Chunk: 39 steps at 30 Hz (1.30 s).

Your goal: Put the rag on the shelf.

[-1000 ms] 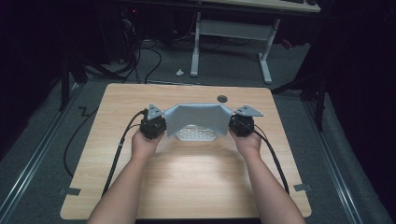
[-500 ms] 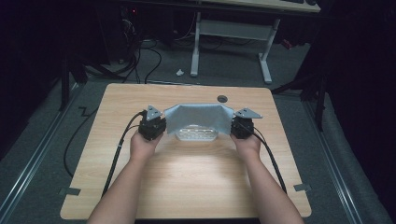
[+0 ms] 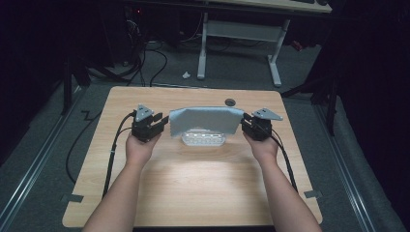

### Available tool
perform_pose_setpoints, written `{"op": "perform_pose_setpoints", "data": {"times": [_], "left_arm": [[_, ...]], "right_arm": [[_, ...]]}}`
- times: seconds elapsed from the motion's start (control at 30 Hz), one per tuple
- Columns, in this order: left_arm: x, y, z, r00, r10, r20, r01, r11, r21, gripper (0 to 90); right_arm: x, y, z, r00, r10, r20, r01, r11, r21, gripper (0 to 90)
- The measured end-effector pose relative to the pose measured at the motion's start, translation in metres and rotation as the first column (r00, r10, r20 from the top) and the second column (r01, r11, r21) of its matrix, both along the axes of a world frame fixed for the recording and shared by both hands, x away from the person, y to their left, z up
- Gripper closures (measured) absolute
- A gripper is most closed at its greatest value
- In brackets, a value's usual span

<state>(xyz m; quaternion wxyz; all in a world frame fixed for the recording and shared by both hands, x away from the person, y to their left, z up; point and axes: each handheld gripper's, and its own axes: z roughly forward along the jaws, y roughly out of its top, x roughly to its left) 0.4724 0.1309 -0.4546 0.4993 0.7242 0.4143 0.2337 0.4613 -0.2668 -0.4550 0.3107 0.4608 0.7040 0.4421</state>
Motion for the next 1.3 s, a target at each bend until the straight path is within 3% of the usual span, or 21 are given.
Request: {"op": "perform_pose_setpoints", "data": {"times": [0.23,0.57,0.73,0.87,1.0,1.1,1.3], "left_arm": [[-0.002,0.000,0.002,1.0000,-0.006,0.003,0.006,0.9999,-0.014,65.8],[-0.005,-0.006,0.003,0.9993,-0.035,0.010,0.035,0.9993,0.009,65.7],[-0.005,-0.006,0.001,0.9993,-0.036,0.002,0.036,0.9993,0.009,65.8],[-0.006,-0.008,-0.002,0.9992,-0.041,0.002,0.041,0.9991,0.004,65.8],[-0.006,-0.010,-0.003,0.9991,-0.043,0.004,0.043,0.9991,0.007,65.8],[-0.007,-0.010,-0.003,0.9992,-0.040,0.007,0.040,0.9991,0.015,65.8],[-0.013,0.002,-0.004,0.9998,-0.010,0.015,0.010,0.9991,0.041,65.7]], "right_arm": [[0.001,-0.002,0.002,0.9999,0.011,-0.010,-0.010,0.9998,0.018,67.8],[0.015,0.016,-0.031,0.9933,0.022,-0.113,-0.021,0.9997,0.012,63.0],[0.015,0.011,-0.027,0.9951,0.007,-0.099,-0.006,0.9999,0.013,61.9],[0.016,0.002,-0.028,0.9906,-0.025,-0.135,0.027,0.9996,0.010,60.3],[0.011,-0.006,-0.019,0.9956,-0.048,-0.080,0.051,0.9981,0.035,63.4],[0.008,-0.006,-0.011,0.9976,-0.053,-0.043,0.052,0.9985,-0.018,66.4],[-0.005,-0.006,-0.004,0.9996,-0.010,-0.026,0.008,0.9990,-0.045,66.0]]}}
